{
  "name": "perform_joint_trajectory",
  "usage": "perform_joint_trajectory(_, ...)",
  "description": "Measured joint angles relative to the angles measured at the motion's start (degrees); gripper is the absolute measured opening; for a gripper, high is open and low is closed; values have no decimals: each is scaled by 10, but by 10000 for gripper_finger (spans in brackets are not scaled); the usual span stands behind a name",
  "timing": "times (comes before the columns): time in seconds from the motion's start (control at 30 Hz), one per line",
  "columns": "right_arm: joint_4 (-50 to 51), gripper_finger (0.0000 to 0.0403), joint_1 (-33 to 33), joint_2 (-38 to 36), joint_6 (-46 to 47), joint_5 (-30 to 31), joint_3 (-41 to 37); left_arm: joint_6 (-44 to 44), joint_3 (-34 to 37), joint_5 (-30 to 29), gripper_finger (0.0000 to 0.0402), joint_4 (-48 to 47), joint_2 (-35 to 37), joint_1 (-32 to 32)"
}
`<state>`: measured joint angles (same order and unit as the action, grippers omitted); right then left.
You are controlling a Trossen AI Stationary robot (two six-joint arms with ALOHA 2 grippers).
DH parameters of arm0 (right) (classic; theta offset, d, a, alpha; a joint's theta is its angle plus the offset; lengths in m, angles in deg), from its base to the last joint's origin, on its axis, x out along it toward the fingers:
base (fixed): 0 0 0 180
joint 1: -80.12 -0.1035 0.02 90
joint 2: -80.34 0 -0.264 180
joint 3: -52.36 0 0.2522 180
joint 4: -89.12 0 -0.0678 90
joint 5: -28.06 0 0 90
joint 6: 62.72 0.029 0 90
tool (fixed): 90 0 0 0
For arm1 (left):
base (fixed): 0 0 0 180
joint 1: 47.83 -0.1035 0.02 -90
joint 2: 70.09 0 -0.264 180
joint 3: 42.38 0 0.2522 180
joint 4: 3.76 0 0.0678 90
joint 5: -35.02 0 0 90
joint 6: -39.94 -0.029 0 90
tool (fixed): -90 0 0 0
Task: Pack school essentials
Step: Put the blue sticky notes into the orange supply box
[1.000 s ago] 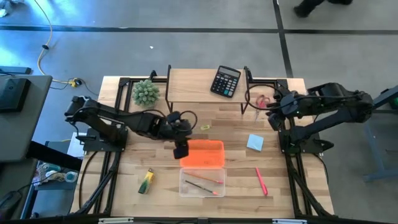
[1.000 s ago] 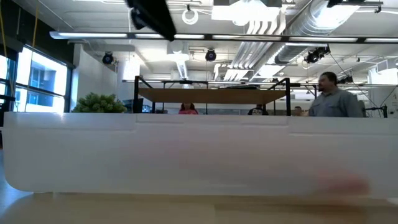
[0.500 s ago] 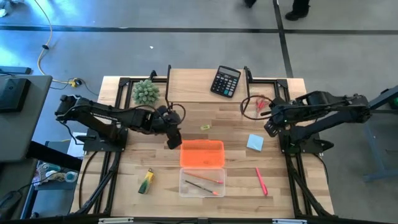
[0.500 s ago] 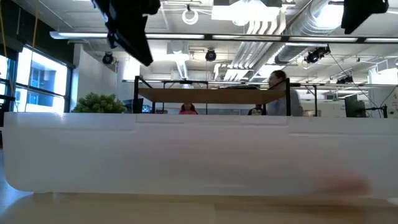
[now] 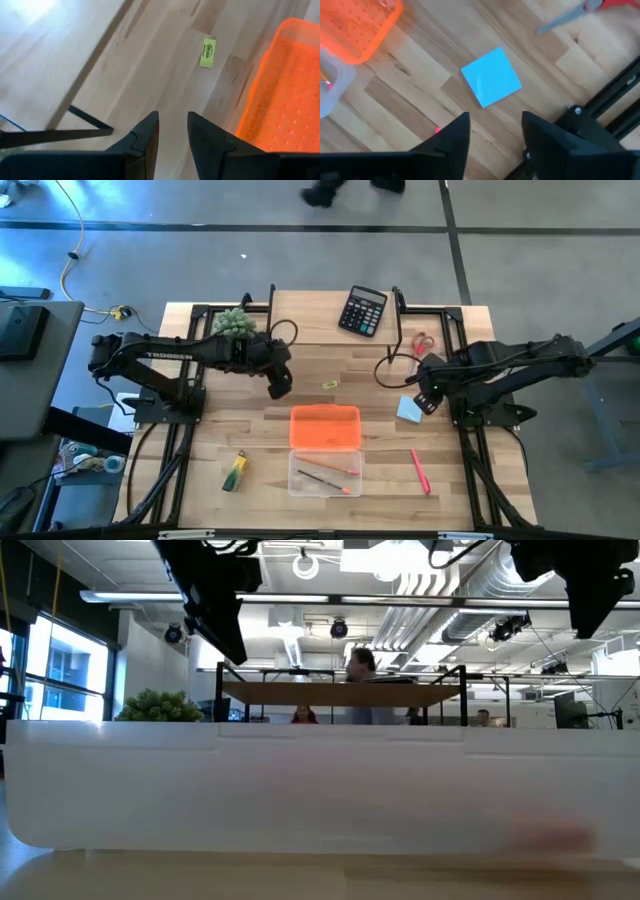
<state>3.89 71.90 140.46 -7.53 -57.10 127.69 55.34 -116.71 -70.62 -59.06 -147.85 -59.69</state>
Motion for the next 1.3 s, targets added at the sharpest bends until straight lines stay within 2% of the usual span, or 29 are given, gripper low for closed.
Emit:
perform_joint_trajectory(0.27,-4,275,4,43,0,-26,-14,-74,0,81,91,16,0,-56)
perform_joint_trajectory(0.4,-6,304,4,74,-2,-34,-14,-108,0,100,91,18,0,-74)
perform_joint_trajectory(0.8,-93,310,3,177,-180,-51,-14,-171,0,111,91,18,0,-100)
perform_joint_trajectory(1.3,-90,309,2,268,-175,-25,-14,-127,0,107,91,24,0,-100)
